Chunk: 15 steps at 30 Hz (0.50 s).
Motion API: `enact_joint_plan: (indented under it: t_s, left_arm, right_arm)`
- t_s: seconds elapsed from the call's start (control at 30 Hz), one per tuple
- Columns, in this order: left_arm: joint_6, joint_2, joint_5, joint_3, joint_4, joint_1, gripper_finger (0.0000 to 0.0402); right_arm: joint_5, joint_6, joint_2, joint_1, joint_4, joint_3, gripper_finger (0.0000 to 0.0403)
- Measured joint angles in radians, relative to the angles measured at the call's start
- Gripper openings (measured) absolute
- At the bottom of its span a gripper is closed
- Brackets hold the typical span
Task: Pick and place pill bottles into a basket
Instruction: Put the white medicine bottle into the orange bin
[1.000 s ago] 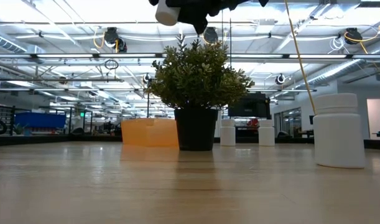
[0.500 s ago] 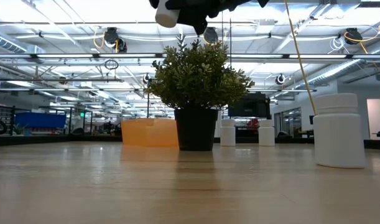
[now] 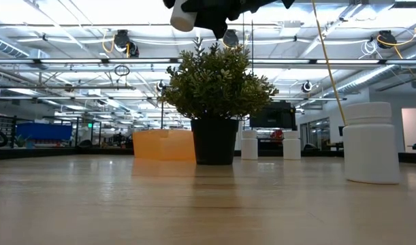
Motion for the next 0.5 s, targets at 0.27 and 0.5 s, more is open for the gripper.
enact_joint_plan:
  t_s: [0.27,0.5]
  left_arm:
    - [0.013,0.007,-0.003,0.0,-0.01,0.0,0.0191]
    - [0.023,0.007,-0.003,0.0,-0.01,0.0,0.0191]
  right_arm:
    - [0.0,0.0,0.0,0.0,-0.002,0.0,0.0161]
    - [-0.002,0.0,0.0,0.0,-0.001,0.0,0.0162]
